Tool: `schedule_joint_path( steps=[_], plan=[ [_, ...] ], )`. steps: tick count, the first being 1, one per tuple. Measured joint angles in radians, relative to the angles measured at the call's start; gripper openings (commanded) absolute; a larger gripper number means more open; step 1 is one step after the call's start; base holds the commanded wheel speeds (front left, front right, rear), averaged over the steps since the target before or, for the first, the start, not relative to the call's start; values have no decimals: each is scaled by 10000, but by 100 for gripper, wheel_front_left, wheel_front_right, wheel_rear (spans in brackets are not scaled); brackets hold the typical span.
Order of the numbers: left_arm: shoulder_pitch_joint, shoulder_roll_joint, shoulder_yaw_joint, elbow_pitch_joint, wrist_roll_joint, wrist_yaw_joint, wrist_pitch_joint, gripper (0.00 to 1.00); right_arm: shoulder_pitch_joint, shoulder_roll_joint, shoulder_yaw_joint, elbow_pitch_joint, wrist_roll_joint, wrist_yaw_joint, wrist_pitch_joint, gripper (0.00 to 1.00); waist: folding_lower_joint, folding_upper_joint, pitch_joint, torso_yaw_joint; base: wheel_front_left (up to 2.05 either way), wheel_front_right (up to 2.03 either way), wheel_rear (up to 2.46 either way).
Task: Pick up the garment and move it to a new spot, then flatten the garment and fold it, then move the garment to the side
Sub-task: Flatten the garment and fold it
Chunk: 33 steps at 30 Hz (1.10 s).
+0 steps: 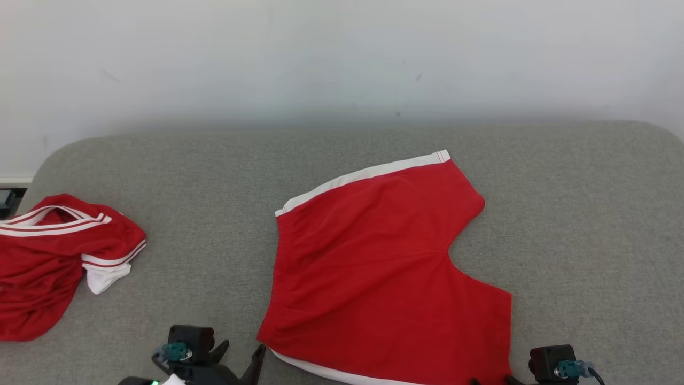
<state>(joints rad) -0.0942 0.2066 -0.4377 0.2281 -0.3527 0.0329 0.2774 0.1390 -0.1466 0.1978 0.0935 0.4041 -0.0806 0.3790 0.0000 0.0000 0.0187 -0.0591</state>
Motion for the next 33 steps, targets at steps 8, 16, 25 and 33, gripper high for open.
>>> schedule_joint_path(
  steps=[8,16,25,33],
  plan=[
    [-519,-48,-265,483,15,-286,328,100,269,-54,-58,-290,-211,-253,706,100,0,0,294,-296,0,0,0],
    [-1017,-100,-337,897,82,-430,420,100,358,-17,-334,-399,-213,-339,1166,100,0,1,554,-490,0,0,0],
    [-1228,-146,-412,1346,102,-608,477,100,316,222,-309,-414,-205,-353,1544,42,0,0,720,-493,0,0,0],
    [-1321,-165,-604,1574,102,-830,477,100,145,215,-336,-543,-205,-382,1691,0,0,1,784,-370,0,0,0]
  ],
)
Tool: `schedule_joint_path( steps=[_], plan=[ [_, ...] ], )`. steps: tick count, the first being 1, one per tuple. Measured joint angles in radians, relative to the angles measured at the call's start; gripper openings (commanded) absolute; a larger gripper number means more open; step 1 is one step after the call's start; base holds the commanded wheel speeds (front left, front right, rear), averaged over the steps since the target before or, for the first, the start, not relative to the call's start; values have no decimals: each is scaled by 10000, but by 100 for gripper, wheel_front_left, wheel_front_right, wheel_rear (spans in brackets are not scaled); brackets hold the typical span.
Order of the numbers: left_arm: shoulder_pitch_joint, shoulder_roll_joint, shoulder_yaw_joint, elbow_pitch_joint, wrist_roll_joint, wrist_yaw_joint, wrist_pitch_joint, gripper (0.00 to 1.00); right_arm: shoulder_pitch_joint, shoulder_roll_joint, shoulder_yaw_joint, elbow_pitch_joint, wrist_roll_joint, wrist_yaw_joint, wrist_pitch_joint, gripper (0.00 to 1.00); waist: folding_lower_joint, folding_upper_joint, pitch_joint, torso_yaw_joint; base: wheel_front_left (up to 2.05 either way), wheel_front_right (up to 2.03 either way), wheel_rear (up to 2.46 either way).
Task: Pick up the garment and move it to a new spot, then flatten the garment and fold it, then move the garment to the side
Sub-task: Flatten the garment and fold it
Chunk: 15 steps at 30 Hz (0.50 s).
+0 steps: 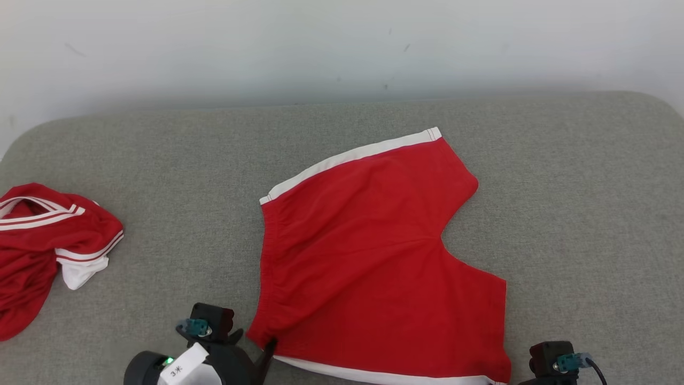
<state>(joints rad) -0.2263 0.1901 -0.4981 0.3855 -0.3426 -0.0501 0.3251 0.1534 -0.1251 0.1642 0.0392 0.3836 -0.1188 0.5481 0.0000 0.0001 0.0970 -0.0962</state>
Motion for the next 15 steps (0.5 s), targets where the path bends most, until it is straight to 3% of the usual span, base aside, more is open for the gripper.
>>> schedule_joint_path(
  steps=[8,15],
  plan=[
    [-220,105,-111,209,0,-242,-10,100,-12,4,0,-25,0,-2,115,0,1,0,28,48,0,0,0],
    [-221,648,-433,-75,-84,-646,-102,100,-5,2,-77,-25,0,-4,222,0,-1,0,0,46,0,0,0]
  ],
)
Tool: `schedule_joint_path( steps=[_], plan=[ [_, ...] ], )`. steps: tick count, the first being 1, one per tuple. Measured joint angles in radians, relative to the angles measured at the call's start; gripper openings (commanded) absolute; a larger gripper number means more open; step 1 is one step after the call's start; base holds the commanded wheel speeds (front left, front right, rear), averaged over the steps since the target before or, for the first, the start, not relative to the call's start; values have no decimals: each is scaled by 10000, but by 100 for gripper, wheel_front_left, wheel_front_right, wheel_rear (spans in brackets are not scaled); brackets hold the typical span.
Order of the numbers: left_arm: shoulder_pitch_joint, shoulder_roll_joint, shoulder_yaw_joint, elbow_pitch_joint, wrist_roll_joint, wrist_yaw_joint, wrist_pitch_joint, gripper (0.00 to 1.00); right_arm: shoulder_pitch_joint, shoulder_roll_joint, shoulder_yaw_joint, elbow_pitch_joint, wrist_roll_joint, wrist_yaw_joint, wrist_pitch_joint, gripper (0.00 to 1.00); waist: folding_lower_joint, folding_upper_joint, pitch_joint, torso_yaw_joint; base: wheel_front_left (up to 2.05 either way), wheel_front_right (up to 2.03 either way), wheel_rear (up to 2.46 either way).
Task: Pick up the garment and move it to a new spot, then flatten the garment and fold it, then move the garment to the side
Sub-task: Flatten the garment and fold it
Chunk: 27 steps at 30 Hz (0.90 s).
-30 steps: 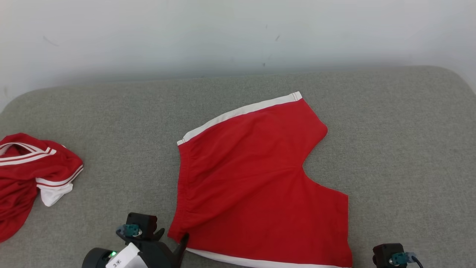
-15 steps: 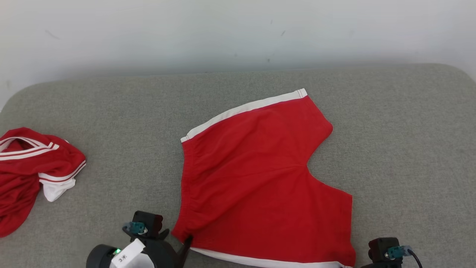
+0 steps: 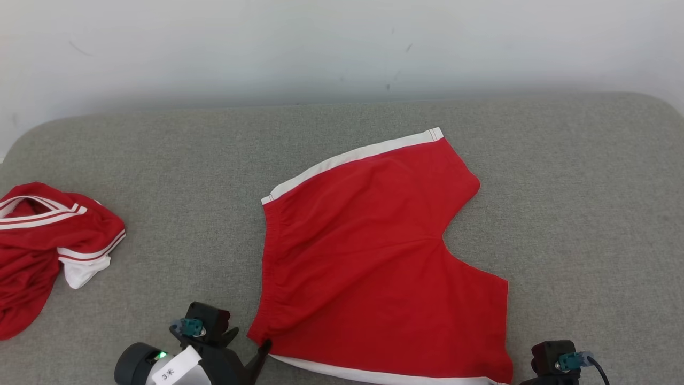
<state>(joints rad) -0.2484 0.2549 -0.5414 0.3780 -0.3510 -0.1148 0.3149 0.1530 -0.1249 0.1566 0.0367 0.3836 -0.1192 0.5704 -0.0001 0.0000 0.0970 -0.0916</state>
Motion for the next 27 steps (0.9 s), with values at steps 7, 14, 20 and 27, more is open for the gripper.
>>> schedule_joint_path(
  steps=[7,14,20,27],
  plan=[
    [-8,161,-309,-128,-44,-88,-163,100,-1,4,-15,-17,-2,-38,31,0,0,0,-25,53,0,0,0],
    [-24,161,-589,-130,-291,-96,-188,0,-3,8,-12,-44,-10,-38,109,0,0,1,-43,31,0,0,0],
    [-28,313,-627,-153,-322,-98,-293,0,0,10,-46,-65,-12,-38,111,0,0,0,-58,-15,0,0,0],
    [-19,332,-431,-541,-562,-98,-520,0,10,134,-491,-729,433,-23,-17,0,0,0,-134,6,0,0,0]
  ],
)
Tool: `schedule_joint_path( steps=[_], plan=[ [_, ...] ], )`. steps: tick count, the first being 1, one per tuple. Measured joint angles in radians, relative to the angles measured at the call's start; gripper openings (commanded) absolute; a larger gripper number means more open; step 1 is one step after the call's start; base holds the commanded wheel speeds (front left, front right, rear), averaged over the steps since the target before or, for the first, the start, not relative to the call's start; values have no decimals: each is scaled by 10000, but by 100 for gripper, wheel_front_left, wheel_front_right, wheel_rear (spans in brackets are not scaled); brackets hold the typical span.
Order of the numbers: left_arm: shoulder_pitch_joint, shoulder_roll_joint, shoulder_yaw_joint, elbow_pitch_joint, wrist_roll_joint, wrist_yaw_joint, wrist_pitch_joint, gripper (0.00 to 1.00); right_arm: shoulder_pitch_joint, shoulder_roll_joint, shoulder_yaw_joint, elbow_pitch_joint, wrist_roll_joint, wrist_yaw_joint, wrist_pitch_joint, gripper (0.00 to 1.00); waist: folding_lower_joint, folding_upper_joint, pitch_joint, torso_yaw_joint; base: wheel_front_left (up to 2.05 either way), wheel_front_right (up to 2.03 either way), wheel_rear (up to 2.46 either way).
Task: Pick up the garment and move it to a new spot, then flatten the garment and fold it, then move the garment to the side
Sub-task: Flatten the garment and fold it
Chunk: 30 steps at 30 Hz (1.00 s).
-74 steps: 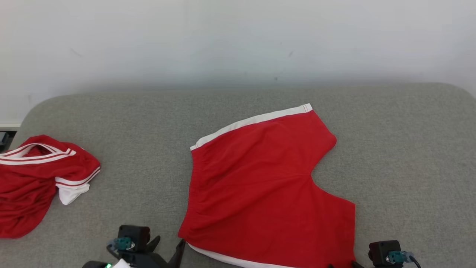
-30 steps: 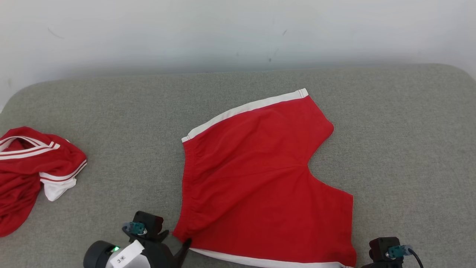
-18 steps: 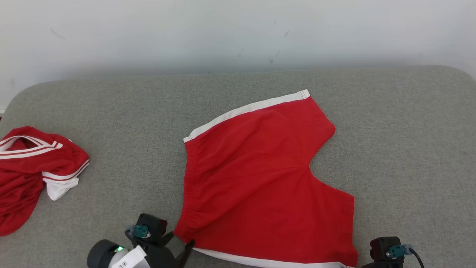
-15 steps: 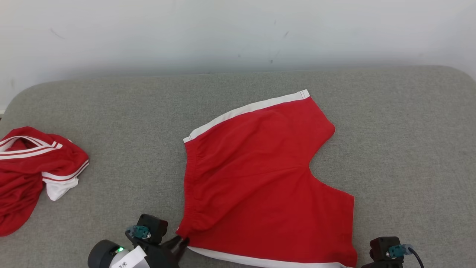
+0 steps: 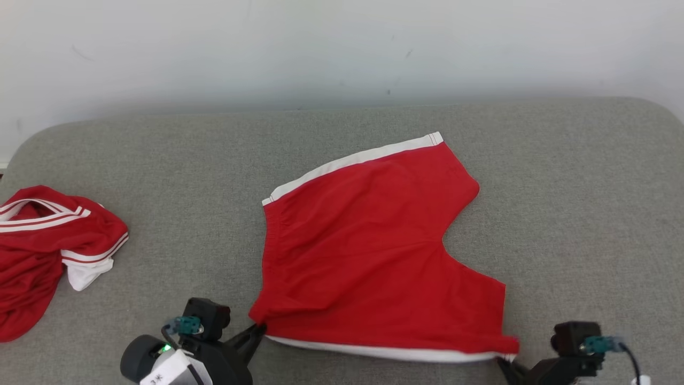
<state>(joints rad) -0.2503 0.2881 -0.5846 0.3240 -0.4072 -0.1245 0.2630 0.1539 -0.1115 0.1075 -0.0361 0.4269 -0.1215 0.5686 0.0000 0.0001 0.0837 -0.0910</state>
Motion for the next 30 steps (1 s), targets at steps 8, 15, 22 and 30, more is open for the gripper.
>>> schedule_joint_path(
  steps=[8,15,22,30],
  plan=[
    [-50,-161,232,-470,-73,48,-84,0,-775,-447,-405,-1039,303,449,-134,0,0,0,-174,78,0,0,0],
    [-885,-491,173,-500,-38,238,326,0,-2545,-867,-270,-1043,479,989,318,0,0,0,-79,83,0,0,0],
    [-2109,-1011,284,-268,105,777,853,0,-4392,-1022,-105,-268,491,1235,761,0,2,0,332,180,0,0,0],
    [-3613,-1668,594,349,142,1421,1427,0,-6372,-1024,-203,872,453,1214,861,0,3,1,1171,437,0,0,0]
  ],
)
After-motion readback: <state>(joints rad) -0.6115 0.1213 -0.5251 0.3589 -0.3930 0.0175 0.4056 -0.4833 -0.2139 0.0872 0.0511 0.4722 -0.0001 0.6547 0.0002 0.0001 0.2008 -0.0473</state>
